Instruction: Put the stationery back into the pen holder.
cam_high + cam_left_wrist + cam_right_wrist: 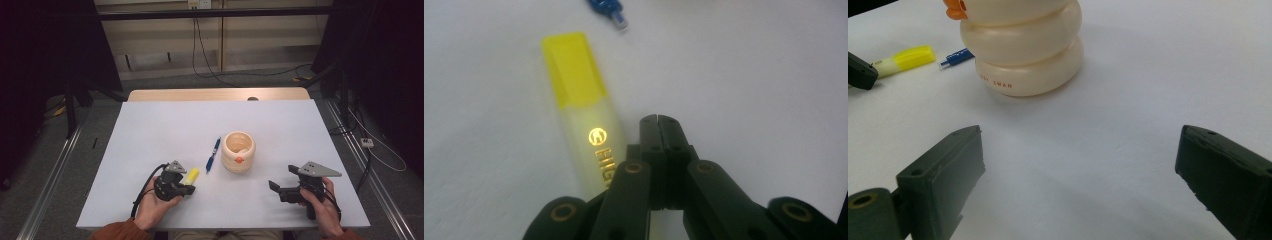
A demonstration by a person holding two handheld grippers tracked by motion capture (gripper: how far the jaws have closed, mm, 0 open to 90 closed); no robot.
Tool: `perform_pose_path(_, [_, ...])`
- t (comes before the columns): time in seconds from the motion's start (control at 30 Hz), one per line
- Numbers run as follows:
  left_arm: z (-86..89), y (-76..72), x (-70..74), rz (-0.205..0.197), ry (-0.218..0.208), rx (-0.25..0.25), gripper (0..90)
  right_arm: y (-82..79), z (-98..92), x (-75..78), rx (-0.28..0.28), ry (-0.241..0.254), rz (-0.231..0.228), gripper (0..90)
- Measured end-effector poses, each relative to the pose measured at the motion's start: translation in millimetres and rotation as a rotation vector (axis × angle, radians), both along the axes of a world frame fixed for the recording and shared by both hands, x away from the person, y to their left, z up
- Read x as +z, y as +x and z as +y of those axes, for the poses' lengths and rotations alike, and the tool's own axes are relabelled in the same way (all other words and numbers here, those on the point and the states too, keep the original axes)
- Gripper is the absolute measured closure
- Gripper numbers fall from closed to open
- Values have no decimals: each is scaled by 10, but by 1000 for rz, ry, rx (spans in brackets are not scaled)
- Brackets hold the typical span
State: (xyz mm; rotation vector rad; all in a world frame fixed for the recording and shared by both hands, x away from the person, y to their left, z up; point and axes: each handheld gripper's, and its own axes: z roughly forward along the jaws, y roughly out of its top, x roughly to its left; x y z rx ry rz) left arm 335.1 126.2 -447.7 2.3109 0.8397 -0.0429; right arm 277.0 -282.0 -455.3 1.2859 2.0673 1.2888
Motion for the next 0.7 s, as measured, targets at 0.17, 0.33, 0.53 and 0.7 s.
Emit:
perform_pose_path(0.17, [84,-39,16,-16,23,-3,900,-3,5,2,-1,2,0,54])
perform_pose_path(0.33, [143,-23,9,-20,17,-18,900,8,2,0,4,-1,-1,54])
perform_pose_path(0.53, [145,-44,2,-39,9,-11,900,9,1,-1,5,1,2,53])
perform_pose_path(0.7, [174,-72,40,-52,-32,-3,900,9,-1,0,6,-2,-2,53])
